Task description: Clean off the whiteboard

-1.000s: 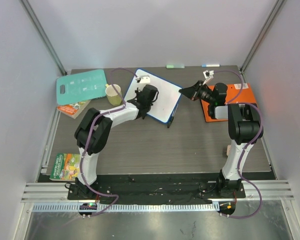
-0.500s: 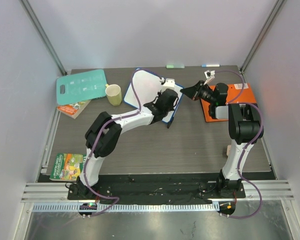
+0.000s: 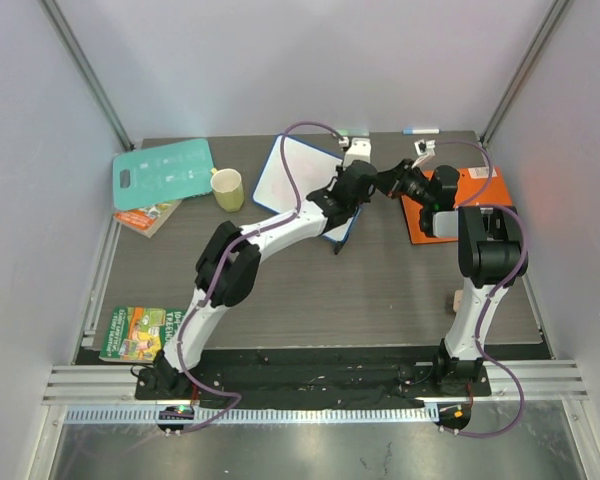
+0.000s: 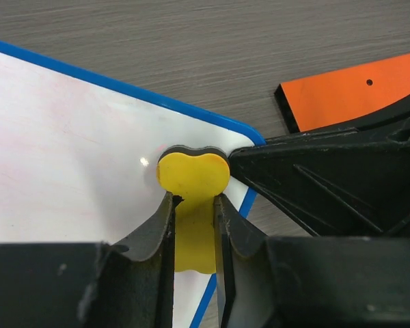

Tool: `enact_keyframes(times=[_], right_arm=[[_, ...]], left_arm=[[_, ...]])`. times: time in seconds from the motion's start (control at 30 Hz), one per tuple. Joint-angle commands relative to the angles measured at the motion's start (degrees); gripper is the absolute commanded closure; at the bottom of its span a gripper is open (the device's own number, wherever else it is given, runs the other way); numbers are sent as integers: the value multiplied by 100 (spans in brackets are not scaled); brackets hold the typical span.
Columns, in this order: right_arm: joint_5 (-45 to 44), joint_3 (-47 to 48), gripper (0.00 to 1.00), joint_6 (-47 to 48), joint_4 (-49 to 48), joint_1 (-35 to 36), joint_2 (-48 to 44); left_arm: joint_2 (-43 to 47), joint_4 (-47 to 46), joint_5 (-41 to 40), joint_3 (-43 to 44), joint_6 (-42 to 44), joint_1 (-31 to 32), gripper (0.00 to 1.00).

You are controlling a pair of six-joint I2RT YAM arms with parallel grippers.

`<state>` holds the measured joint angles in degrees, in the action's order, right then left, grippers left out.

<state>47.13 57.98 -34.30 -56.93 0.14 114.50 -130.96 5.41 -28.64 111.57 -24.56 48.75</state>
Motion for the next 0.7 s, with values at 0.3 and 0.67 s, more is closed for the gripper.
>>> enact_keyframes(times=[0.3,0.67], right_arm=[[955,196,99,74,-793,258,-112],[762,882,99,704,628,258,-375]], left_arm=[[594,-1182,-396,-529,530,-463,100],[2732,-1138,-397,-3069,338,-445,100]])
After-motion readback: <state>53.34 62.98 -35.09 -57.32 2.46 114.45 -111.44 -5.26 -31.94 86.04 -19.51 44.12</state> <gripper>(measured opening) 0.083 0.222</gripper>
